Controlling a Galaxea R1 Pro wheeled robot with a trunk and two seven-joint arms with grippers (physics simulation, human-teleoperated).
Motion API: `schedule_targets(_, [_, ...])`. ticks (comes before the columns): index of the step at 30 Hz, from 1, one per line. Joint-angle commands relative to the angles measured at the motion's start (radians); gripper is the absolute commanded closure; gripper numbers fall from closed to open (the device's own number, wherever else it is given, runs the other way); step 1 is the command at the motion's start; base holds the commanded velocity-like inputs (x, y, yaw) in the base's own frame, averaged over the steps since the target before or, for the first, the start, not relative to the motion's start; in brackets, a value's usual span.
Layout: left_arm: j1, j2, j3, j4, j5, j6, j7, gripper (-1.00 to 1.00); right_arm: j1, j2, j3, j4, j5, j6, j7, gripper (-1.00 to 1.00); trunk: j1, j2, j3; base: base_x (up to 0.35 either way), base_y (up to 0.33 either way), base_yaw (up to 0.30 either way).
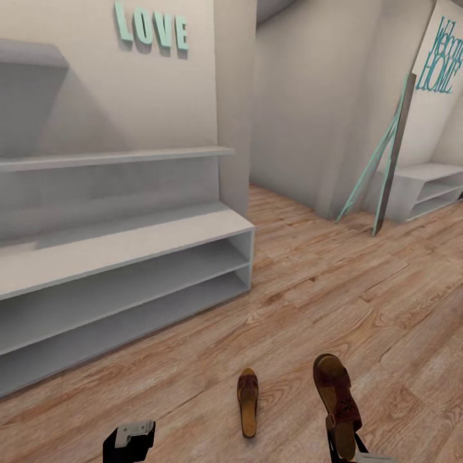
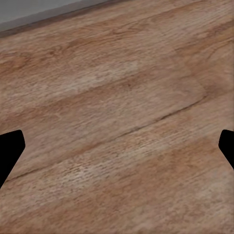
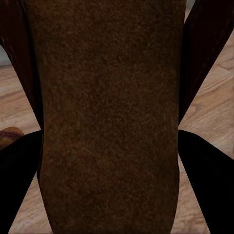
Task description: Pick up the two gym shoes and the two sandals from the corridor floor and place them onto the hallstand (shoe rack) in the corridor, making sure they are on the rack and not on the floor. Arrange them so the two gym shoes are next to each other and the two sandals are next to each other.
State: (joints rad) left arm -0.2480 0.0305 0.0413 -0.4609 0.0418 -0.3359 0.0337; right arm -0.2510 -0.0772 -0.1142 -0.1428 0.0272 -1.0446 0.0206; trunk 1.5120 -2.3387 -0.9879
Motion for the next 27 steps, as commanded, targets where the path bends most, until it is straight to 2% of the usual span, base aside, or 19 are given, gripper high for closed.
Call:
schedule_targets(1, [0.0, 0.0, -0.001, 0.001, 0.004, -0.003, 0.002, -1.0, -0.001, 0.0, -0.005, 0.001, 0.003, -0.003, 0.002, 1.0, 0.0, 0.0, -0.001, 0.024, -0.005, 0.0])
schedule_targets(12, [0.0, 0.0, -0.001, 0.001, 0.004, -0.003, 0.002, -1.0, -0.001, 0.0, -0.005, 0.002, 0.003, -0.003, 0.002, 1.0, 0.0, 0.0, -0.001, 0.142, -0.088, 0.0])
schedule_targets(27, [0.0, 0.001, -0.001, -0.002, 0.004, -0.003, 0.002, -1.0, -0.001, 0.0, -0.005, 0.002, 0.003, -0.003, 0.002, 1.0, 0.0, 0.0, -0.001, 0.018, -0.041, 0.0])
